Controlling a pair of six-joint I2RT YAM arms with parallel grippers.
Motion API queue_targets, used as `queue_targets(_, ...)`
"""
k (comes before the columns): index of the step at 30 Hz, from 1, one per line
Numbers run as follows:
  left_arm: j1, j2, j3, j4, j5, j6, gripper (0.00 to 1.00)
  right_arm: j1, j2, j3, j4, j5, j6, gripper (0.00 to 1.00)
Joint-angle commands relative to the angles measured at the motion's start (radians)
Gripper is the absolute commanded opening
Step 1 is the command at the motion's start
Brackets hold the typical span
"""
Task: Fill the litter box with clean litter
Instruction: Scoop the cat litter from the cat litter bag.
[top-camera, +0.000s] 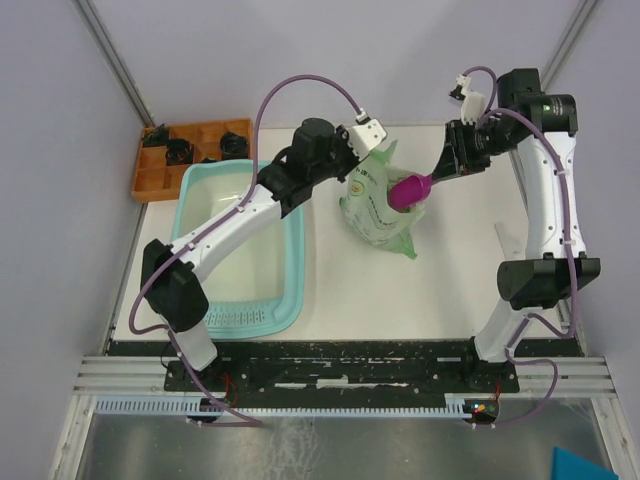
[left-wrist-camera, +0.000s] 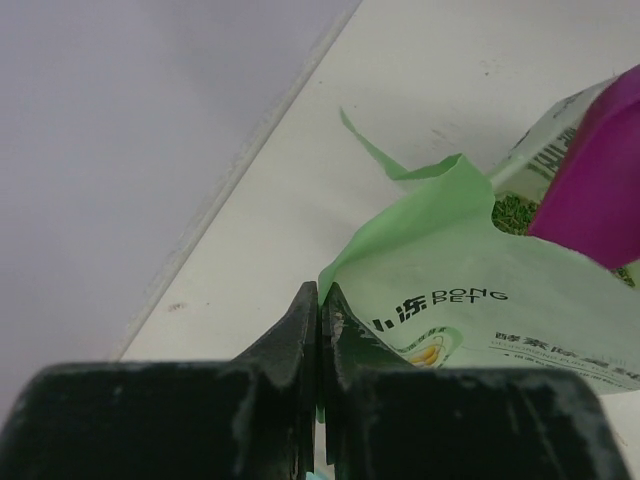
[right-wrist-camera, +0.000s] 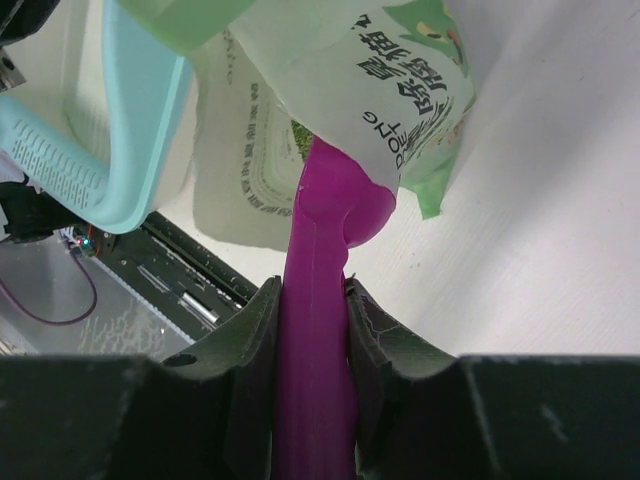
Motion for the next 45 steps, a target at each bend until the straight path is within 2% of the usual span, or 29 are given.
queue_targets(1, 0.023, -0.042, 0.069, 0.172, -0.043, -0.024, 0.03, 0.027, 0.038, 0.087, 0.082, 0.087, 0.022, 0.02)
queue_targets(7, 0.025, 0.038, 0.179, 0.127, -0.06, -0.034, 0.03, 0.113, 0.085, 0.144, 0.077, 0.137, 0.019, 0.02)
queue_targets(14, 0.025, 0.089, 0.251, 0.124, -0.078, -0.056, 0.03, 0.223, 0.06, 0.005, 0.132, 0.253, 0.068, 0.02)
queue_targets(23, 0.026, 0.043, 0.17, 0.115, -0.087, -0.071, 0.03, 0.223, 0.099, -0.032, 0.164, 0.422, 0.074, 0.02)
queue_targets(35, 0.025, -0.042, 0.01, 0.138, -0.089, -0.101, 0.03, 0.223, 0.1, -0.043, 0.188, 0.559, 0.066, 0.01)
queue_targets(45, 0.025, -0.031, 0.026, 0.133, -0.072, -0.128, 0.03, 0.229, 0.135, -0.17, 0.232, 0.511, 0.093, 0.02)
